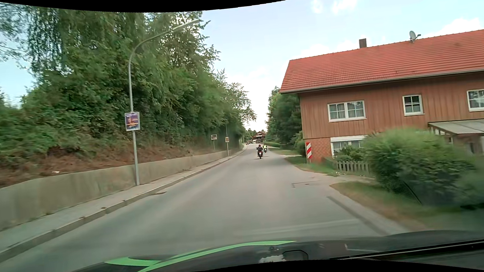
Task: Follow the waypoints while adhering to traffic rules and regulations
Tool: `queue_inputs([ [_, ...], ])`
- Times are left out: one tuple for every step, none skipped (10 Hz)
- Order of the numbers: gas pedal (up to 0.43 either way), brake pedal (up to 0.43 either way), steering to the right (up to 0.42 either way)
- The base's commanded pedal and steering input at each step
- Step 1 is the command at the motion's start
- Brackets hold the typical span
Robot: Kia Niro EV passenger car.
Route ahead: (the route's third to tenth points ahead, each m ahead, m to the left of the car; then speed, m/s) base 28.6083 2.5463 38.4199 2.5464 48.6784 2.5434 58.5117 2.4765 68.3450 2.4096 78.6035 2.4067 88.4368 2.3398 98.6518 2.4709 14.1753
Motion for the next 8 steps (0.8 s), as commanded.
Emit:
queue_inputs([
  [0.13,0.0,0.007],
  [0.13,0.0,0.008],
  [0.13,0.0,0.008],
  [0.13,0.0,0.008],
  [0.13,0.0,0.007],
  [0.138,0.0,0.006],
  [0.138,0.0,0.006],
  [0.15,0.0,0.006],
])
